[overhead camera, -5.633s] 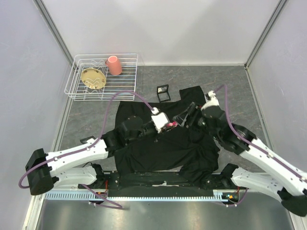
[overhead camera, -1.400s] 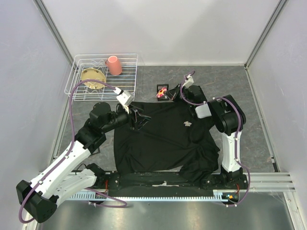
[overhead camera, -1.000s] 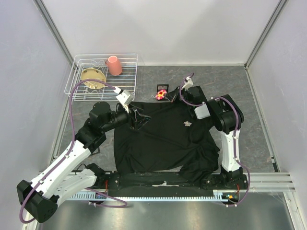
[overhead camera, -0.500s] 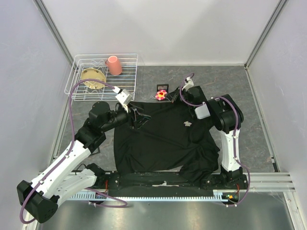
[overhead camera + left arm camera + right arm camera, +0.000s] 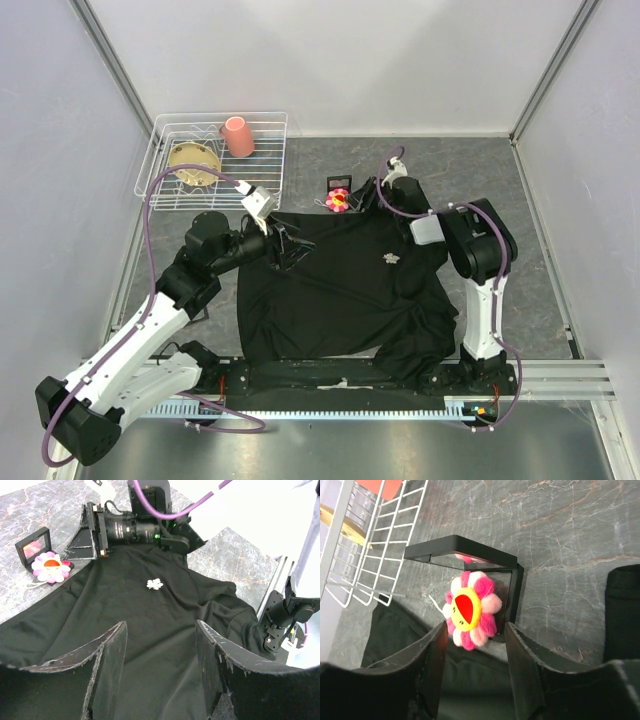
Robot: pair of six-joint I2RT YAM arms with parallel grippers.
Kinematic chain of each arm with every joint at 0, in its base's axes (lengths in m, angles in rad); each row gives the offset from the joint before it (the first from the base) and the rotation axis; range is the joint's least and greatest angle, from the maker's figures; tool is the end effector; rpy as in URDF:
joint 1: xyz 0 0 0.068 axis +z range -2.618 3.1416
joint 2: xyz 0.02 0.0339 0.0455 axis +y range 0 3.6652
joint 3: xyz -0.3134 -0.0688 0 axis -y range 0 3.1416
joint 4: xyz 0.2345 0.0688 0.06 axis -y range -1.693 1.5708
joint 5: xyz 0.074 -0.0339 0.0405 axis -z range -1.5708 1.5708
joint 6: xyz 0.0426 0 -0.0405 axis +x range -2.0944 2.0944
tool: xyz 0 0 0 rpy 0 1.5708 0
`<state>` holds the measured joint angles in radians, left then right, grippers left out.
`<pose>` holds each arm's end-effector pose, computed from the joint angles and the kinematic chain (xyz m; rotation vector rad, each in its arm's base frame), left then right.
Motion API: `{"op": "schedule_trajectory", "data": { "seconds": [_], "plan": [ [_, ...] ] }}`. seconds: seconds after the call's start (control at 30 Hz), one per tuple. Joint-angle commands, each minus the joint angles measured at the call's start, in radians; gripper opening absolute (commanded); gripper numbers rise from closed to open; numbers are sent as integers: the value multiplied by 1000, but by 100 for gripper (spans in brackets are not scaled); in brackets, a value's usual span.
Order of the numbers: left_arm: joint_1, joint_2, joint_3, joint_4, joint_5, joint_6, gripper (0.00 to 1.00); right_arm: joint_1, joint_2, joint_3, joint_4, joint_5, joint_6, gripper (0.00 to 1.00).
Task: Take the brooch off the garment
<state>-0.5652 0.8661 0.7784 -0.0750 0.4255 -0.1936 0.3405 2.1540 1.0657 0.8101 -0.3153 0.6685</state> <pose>0.1317 -0.1044 0.3732 0.6498 1.6891 -0.9170 0.4336 0.1676 0.1638 0.0872 1.9526 0.9777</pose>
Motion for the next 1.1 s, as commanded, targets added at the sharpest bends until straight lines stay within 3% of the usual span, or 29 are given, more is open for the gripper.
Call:
{"op": "schedule_trajectory", "data": {
  "seconds": [0.0,0.1,0.23,0.3,0.47,0.63,0.77,0.9,1.07],
  "plan": [
    [7,19,-4,26,18,-49,63,-5,-186,22,-243,68,-84,59],
    [7,83,39,-2,39,-111,63,-3,-354,8,-664,182,-128,63],
    [-11,243,100,18,133,-233,68,12,-570,-119,-947,311,-147,63],
    [-74,345,125,29,48,-256,66,18,-638,-186,-997,308,-138,57],
    [-307,588,227,165,-137,-256,63,18,-832,-383,-1020,347,-118,47],
    [-398,850,389,184,-310,-149,53,18,-924,-493,-1043,418,-57,40],
    [-420,982,470,195,-392,-6,52,17,-904,-561,-991,449,14,32],
    [-420,1073,530,192,-372,91,58,11,-836,-581,-983,482,91,16],
    [-420,1174,628,135,-396,178,60,8,-832,-613,-933,427,111,19]
  ]
}}
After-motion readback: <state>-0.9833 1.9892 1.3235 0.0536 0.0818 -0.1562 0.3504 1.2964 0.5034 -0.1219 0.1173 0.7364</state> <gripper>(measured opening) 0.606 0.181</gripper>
